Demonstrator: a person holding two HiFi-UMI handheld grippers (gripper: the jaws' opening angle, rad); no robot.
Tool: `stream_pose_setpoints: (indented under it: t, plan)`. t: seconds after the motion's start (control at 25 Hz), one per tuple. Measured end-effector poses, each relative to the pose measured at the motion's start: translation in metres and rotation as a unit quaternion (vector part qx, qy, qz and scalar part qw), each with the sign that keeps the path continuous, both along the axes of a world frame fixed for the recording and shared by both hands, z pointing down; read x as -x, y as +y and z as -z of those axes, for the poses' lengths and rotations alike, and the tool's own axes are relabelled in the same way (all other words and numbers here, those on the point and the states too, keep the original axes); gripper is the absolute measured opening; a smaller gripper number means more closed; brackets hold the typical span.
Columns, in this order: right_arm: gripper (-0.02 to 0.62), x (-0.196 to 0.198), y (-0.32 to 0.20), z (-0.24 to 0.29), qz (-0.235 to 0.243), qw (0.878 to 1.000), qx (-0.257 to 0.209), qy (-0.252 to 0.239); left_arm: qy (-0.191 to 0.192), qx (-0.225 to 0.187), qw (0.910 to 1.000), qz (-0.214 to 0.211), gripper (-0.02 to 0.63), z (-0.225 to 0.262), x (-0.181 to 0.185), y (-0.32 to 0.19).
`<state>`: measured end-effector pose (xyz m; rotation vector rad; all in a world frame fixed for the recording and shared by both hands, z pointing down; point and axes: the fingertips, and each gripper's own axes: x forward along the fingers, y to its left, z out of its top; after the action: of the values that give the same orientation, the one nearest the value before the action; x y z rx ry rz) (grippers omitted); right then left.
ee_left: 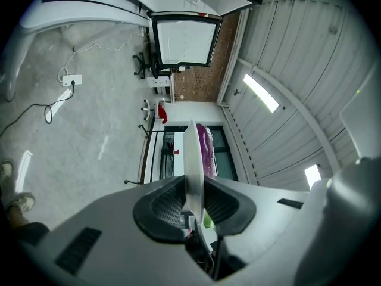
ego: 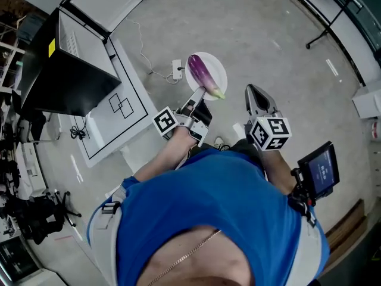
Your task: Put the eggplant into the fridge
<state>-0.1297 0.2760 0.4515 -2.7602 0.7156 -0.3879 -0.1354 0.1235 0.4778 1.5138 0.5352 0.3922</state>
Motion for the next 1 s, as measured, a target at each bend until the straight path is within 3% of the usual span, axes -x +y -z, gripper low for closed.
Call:
stream_pose_setpoints:
  t: [0.44,1.0]
  plan:
    - [0.002,-0.086,-0.051,0.001,0.098,0.995,-0.009,0.005,0.004,0.003,0.9944,0.105,0.086,0.004,-0.060,-0.048]
    - [0.002,-0.234,-0.072,0.003,0.224,0.974,-0.014,0.013,0.018,0.000,0.9671,0.254,0.086,0.014,-0.178,-0.076]
